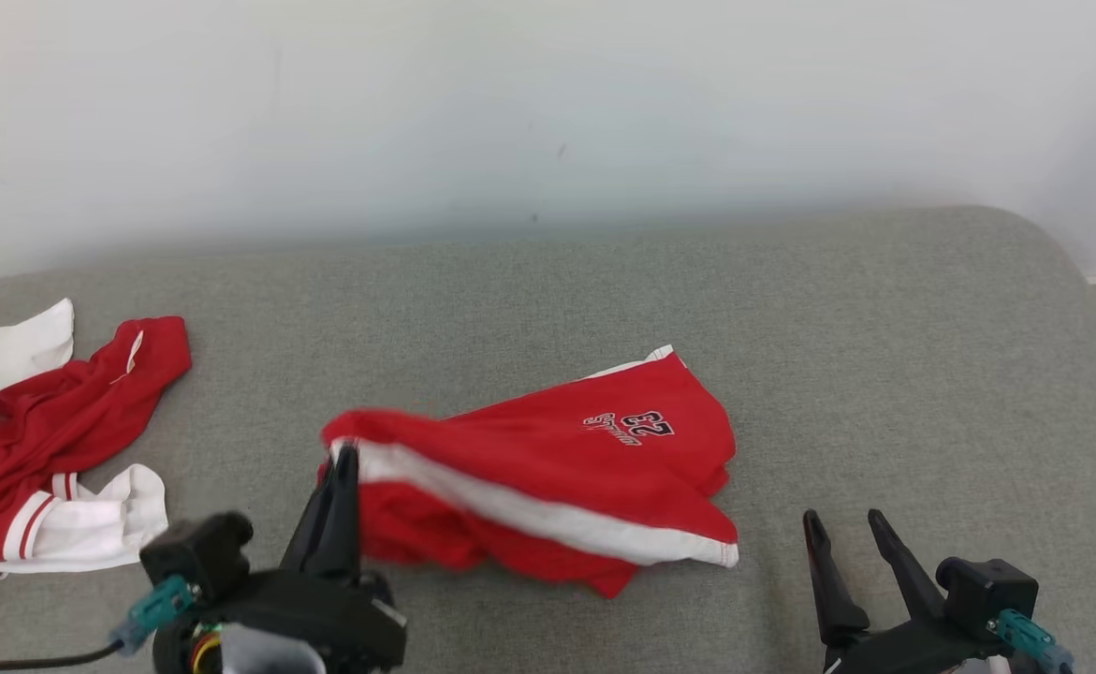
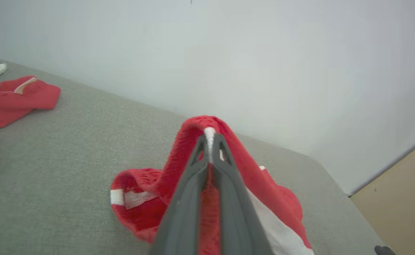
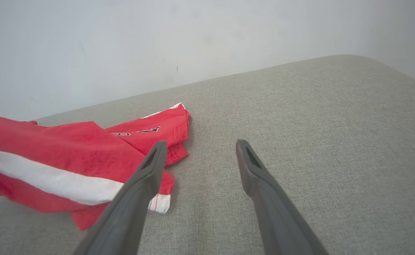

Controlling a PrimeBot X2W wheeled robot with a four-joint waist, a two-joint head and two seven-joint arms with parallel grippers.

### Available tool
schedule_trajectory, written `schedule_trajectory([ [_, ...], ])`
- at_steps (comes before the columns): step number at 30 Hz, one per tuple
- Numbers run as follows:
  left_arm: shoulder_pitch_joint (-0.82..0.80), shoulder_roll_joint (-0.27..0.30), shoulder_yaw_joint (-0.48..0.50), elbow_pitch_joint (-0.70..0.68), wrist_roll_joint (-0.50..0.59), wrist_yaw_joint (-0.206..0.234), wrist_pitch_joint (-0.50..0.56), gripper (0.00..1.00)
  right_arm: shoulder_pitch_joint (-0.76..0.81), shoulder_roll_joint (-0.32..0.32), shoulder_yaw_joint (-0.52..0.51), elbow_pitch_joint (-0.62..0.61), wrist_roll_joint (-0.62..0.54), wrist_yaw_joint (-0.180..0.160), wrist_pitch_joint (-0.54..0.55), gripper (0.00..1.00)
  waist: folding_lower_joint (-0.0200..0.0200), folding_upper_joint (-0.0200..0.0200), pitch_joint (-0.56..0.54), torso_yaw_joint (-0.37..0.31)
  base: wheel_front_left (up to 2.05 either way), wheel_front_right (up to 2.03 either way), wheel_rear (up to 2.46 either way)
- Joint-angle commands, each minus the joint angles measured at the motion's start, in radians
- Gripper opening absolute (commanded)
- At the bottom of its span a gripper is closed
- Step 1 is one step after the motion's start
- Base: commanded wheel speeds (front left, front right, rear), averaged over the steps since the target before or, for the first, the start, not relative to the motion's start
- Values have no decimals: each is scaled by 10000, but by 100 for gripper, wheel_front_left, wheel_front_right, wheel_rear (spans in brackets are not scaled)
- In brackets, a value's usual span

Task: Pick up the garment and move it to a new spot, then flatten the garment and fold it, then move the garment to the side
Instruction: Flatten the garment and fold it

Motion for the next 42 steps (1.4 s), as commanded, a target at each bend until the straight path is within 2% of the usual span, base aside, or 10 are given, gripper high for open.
schedule_trajectory([
  [1, 310, 196, -22, 380, 93, 98, 135, 0, 118, 24, 49, 31, 29, -19, 26, 100, 0, 0, -86, -89, 0, 0, 0],
  [6, 722, 193, -42, 1428, -206, -69, 131, 3, 69, 25, 173, 32, 112, -19, 87, 100, 0, 0, -134, -141, 0, 0, 0],
  [7, 766, 148, -60, 1616, -259, -89, 115, 18, 53, 8, 202, 29, 119, -19, 123, 100, 0, 0, -131, -130, 0, 0, 0],
  [8, 792, 92, -35, 1776, -323, -119, 59, 43, 22, -14, 230, 25, 129, -19, 140, 100, 0, 0, -126, -115, 0, 0, 0],
  [9, 835, 62, -23, 1912, -367, -179, 30, 100, -6, -35, 255, 22, 138, -19, 166, 100, 0, 0, -123, -100, 0, 0, 0],
  [14, 1075, 90, -7, 2341, -489, -406, -112, 100, -53, -143, 260, -35, 174, -19, 216, 100, 0, 0, -96, 49, 0, 0, 0],
  [22, 1343, 523, -95, 2431, -964, -1026, 526, 100, -45, -192, 245, -108, 181, -19, 285, 100, 0, 0, -19, 249, 0, 0, 0],
  [29, 1959, 1226, -120, 1621, -1641, -1933, 1321, 100, -22, -202, 218, -158, 191, -19, 277, 100, 0, 0, 77, 302, 0, 0, 0],
  [34, 2527, 1797, -162, 892, -1747, -2397, 1531, 100, 31, -196, 105, -213, 164, -19, 283, 100, 0, 0, 197, 395, 0, 0, 0],
  [42, 2972, 2131, -456, 241, -1864, -2624, 1892, 100, -46, -161, 95, -216, 111, -19, 285, 100, 0, 0, 301, 509, 0, 0, 0],
])
